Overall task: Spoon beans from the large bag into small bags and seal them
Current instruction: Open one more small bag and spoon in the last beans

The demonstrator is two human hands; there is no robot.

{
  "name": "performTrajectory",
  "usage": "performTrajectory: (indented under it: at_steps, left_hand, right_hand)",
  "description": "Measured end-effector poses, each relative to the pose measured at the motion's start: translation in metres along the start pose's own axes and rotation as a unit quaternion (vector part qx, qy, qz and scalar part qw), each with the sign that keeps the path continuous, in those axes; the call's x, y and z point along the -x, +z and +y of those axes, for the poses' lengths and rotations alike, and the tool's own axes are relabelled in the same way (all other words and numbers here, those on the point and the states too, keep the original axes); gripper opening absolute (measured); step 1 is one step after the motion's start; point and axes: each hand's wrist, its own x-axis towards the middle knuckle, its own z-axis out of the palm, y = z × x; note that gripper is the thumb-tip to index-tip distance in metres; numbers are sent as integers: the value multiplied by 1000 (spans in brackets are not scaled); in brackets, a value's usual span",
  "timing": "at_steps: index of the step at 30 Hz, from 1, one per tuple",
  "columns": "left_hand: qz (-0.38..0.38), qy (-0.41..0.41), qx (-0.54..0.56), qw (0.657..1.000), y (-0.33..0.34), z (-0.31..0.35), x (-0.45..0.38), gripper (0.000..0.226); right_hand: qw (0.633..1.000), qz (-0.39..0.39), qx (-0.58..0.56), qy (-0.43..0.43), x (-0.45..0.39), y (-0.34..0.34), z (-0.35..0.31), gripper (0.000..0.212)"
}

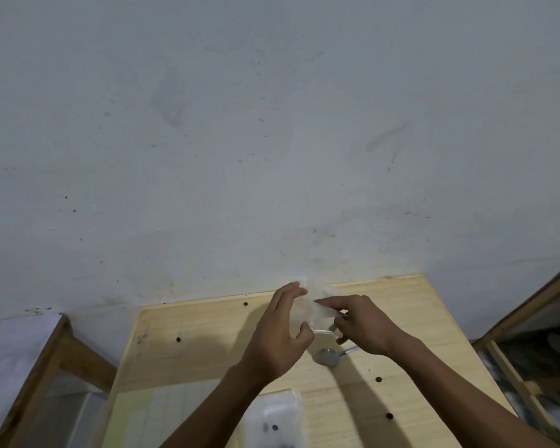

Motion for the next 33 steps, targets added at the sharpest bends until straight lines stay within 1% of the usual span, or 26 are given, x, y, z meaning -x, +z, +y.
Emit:
performTrajectory:
  at_steps: [1,3,5,6,8,9,11,16,18,22,24,25,26,28,30,33]
  left_hand:
    - [-15,29,-7,999,-3,1,0,52]
    - [-42,63,-15,997,-8,6,-2,54]
    - [-62,68,-16,996,-10,7,-4,57]
    - [-66,68,-27,995,-10,7,-7,63]
    - [-58,81,-70,993,-8,3,-12,78]
    - [-45,92,-87,991,-6,1,-14,80]
    - [-13,101,-96,990,-4,-3,-15,76]
    - [35,94,-94,990,-5,-8,-13,72]
    - [36,108,-110,987,-5,-12,-13,73]
    - [38,111,-114,987,-3,-22,-13,71]
    - [37,95,-106,989,-5,-27,-13,69]
    - [32,87,-103,990,-6,-30,-13,69]
    - [24,78,-99,992,-8,-35,-14,69]
    - [4,54,-96,994,-11,-45,-17,71]
    - [-20,21,-99,995,-13,-55,-20,73]
    - [-59,-15,-117,991,-12,-69,-25,70]
  right_hand:
    - [1000,-5,-27,-2,2,-2,-5,52]
    - [995,-16,-101,17,3,-5,-13,49]
    - [985,-25,-166,42,4,-6,-16,42]
    - [980,-27,-191,51,4,-6,-16,37]
    - [968,-27,-237,70,4,-5,-14,28]
    - [963,-24,-255,80,4,-4,-13,21]
    - [957,-16,-273,94,4,-2,-13,7]
    - [950,-3,-295,98,3,-1,-6,14]
    - [949,-4,-300,96,2,-1,-1,19]
    - [942,-24,-324,80,1,-1,8,20]
    - [940,0,-330,89,-2,-2,20,19]
    - [944,25,-313,99,-3,-3,29,16]
    - [956,55,-268,108,-4,-2,41,13]
    - [982,99,-107,120,-6,1,71,11]
    - [986,86,45,136,-4,10,100,17]
    - [972,52,192,126,-1,27,131,30]
